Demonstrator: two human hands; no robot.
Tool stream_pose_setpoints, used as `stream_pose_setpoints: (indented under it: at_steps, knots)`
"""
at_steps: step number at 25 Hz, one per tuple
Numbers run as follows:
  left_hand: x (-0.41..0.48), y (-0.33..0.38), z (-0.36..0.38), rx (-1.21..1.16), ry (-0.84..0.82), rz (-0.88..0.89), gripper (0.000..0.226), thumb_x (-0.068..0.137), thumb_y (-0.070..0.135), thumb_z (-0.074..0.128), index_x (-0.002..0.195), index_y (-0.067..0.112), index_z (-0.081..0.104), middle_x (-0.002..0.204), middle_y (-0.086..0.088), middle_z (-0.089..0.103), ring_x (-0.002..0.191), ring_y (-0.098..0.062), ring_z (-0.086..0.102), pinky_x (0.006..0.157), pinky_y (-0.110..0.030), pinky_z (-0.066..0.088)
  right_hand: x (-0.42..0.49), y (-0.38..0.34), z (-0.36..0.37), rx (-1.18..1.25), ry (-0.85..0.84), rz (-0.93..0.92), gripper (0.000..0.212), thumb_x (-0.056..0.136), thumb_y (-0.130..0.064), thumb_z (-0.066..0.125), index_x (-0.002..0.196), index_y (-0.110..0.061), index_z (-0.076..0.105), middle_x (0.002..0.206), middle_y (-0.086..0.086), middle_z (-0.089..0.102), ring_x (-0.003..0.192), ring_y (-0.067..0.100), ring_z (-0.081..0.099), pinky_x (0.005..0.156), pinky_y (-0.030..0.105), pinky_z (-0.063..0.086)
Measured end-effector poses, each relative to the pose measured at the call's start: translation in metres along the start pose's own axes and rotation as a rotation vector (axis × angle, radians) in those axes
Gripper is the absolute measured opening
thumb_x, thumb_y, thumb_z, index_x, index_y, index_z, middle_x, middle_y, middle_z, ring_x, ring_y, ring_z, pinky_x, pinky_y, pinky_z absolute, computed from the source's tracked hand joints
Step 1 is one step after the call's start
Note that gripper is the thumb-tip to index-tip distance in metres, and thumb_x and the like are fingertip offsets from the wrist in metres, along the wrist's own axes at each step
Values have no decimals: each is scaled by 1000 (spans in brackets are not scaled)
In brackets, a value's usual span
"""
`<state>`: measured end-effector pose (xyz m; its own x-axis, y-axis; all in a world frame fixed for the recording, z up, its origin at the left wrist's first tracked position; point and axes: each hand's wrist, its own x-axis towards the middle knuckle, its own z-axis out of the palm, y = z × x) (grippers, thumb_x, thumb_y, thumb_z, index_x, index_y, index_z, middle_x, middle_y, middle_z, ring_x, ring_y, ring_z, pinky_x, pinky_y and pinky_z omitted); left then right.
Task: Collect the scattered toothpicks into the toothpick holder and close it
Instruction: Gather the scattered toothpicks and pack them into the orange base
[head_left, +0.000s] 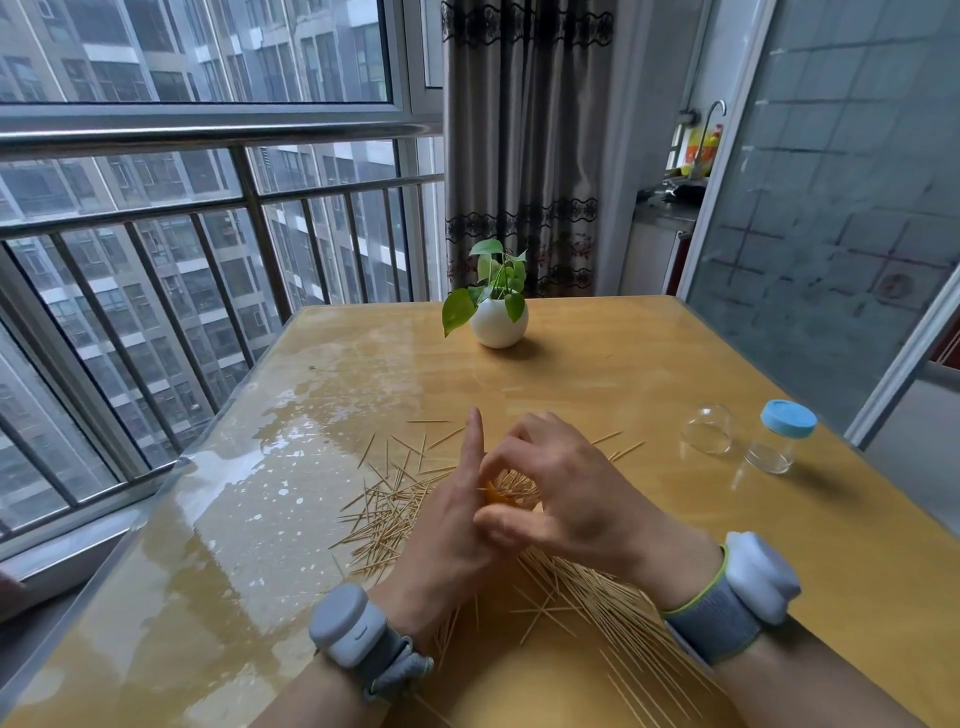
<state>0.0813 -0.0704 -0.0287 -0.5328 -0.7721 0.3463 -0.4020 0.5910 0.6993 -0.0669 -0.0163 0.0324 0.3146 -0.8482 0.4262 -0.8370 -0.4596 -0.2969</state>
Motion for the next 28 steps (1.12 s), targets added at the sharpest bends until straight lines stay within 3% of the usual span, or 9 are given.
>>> stream_pose_setpoints:
  at_steps: [2,4,8,11,14,19,22,26,28]
  knots:
    - [1,-1,1,16,20,12,119,77,22,78,149,26,-17,74,18,53,60,1,50,57,-4,37,1,2,6,14,52,-9,23,84,-42,59,88,-20,66,85,-7,56,84,15,47,80,30,42]
    - [2,0,2,9,24,14,120,77,27,78,148,28,-18,85,17,56,67,-2,53,61,-3,38,1,4,4,70,72,-4,19,86,-36,57,85,-19,65,81,-6,59,81,14,48,77,31,43]
    - [2,0,1,-26,21,32,122,76,24,80,151,23,-16,84,20,56,68,9,57,63,-1,37,1,7,3,63,29,-7,19,84,-36,65,95,-21,67,84,-8,59,83,12,49,78,23,39]
    - [3,-2,3,-46,23,39,125,75,22,81,147,25,-21,83,26,55,75,18,56,63,1,37,1,8,5,17,29,-17,13,84,-32,66,90,-21,68,83,-8,59,82,10,46,78,25,38]
    - [2,2,2,-60,33,21,126,75,29,81,150,28,-20,85,25,57,77,14,59,66,-2,40,1,6,1,88,101,-3,9,86,-28,63,86,-20,67,80,-10,62,79,10,50,74,28,44]
    - [2,6,-1,-108,71,-28,126,71,35,85,156,26,-9,96,10,63,81,-4,62,73,-14,48,-3,14,-14,366,250,231,8,92,-21,66,85,-19,68,73,-9,65,70,7,59,62,23,47]
    - [1,7,-1,-128,96,-44,122,72,35,85,157,24,-2,90,9,62,77,-5,61,69,-13,47,-3,21,-6,245,211,216,16,93,-33,62,88,-21,72,82,-11,63,80,5,57,69,27,46]
    - [0,7,-4,-157,133,-53,119,74,44,81,158,23,-1,87,2,64,75,-9,65,69,-27,54,-4,21,-5,176,96,91,54,85,-58,58,122,-20,62,116,-7,54,110,3,50,92,15,41]
    - [-1,7,-4,-152,124,-42,118,75,45,80,158,22,-1,88,3,65,76,-9,66,70,-28,55,-4,19,0,91,97,3,45,83,-52,64,109,-16,63,113,-4,55,108,11,50,92,22,43]
